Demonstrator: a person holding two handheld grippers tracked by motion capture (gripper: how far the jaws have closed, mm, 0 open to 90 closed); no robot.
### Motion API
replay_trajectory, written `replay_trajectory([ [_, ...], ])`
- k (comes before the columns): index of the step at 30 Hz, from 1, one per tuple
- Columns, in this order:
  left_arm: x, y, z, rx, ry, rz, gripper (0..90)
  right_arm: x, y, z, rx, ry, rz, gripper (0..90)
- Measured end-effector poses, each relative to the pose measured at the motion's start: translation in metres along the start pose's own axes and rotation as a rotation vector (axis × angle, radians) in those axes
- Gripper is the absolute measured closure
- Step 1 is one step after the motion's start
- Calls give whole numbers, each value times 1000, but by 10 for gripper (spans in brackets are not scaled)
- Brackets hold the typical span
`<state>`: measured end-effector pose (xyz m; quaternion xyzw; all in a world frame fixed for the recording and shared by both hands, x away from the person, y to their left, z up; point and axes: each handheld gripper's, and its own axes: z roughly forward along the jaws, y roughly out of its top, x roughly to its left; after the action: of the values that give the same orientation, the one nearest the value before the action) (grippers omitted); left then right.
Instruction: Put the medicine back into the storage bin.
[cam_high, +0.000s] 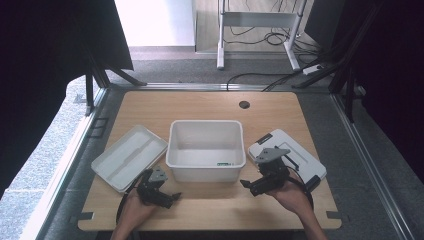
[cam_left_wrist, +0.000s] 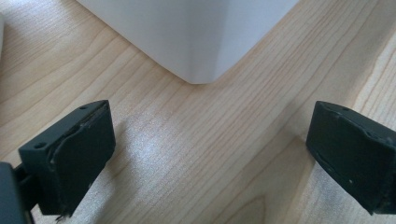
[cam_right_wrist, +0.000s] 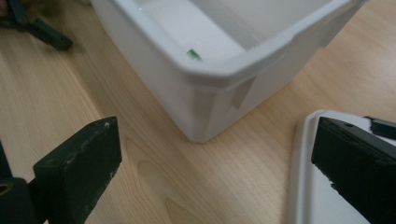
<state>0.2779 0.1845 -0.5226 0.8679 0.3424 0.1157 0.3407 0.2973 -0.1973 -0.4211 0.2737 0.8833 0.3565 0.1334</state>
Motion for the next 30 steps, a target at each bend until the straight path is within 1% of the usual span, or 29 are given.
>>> replay_trajectory([
  [4,0,0,0,5,-1,6,11,5,-18,13,-10,2,3,12],
  [9,0,0,0,5,-4,6,11,8,-41,30,-17,8,37,12],
  [15,1,0,0,7,-4,7,4,11,-67,50,5,8,64,12],
  [20,1,1,0,9,-2,5,0,12,-78,59,29,6,71,1],
  [22,1,1,1,9,2,1,0,12,-80,60,13,1,73,0],
  [25,1,2,0,18,8,-2,0,12,-80,60,12,-2,72,0],
  [28,1,2,-3,30,40,9,0,12,-80,60,12,-3,71,0],
  [30,3,3,-7,22,40,1,0,13,-80,60,11,-5,72,0],
])
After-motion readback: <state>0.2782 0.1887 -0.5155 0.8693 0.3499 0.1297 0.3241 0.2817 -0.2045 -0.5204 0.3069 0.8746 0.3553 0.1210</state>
